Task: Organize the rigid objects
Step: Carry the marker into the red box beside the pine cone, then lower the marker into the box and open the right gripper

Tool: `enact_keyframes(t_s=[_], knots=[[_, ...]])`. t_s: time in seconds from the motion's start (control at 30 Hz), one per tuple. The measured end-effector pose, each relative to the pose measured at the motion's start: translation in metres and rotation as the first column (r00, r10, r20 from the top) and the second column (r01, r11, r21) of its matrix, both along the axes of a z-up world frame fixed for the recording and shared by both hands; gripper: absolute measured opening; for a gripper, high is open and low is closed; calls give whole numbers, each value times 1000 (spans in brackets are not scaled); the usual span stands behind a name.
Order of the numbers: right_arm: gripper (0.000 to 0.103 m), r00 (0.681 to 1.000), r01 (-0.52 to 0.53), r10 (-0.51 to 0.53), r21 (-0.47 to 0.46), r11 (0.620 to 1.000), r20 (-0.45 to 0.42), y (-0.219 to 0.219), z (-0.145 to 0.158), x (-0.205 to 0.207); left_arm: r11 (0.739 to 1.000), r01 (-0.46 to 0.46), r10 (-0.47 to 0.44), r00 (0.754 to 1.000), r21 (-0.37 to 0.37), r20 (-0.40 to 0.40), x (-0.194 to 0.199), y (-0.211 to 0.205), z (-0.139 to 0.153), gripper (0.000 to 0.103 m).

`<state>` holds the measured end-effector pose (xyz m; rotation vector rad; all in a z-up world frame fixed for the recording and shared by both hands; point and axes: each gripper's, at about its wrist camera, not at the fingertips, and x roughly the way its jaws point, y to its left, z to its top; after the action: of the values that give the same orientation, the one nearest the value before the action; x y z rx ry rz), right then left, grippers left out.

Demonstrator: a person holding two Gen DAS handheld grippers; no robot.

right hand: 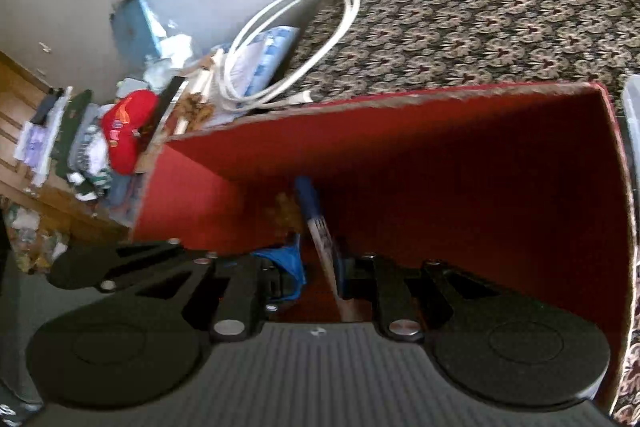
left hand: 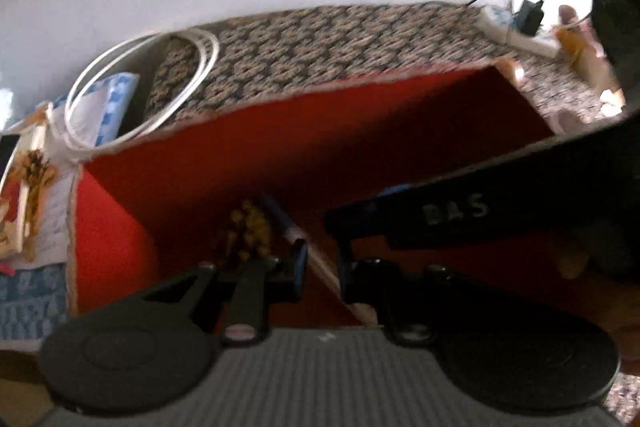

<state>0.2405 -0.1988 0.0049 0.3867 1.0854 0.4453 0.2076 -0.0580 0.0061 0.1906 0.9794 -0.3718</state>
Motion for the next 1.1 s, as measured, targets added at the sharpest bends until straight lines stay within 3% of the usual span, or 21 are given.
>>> enact_keyframes(t_s=[0.17, 0.57, 0.9, 1.1], knots=[[0, 1000, 27, -26, -30, 999, 12, -2, -1, -3, 999, -48, 48, 999, 7, -18, 2, 3, -4, 11], [0, 999, 42, -44, -101, 994, -12, 1, -6, 1, 989, -126, 123, 992, 82, 35, 0, 0, -3, 13], [0, 996, 82, -87, -108, 991, -36, -4, -10, 3, 973, -202, 196, 979, 113, 62, 1, 2, -3, 14], [0, 994, 86, -93, -120, 989, -50, -2, -10, 2, 961, -242, 233, 969, 133, 81, 0, 2, -3, 21]])
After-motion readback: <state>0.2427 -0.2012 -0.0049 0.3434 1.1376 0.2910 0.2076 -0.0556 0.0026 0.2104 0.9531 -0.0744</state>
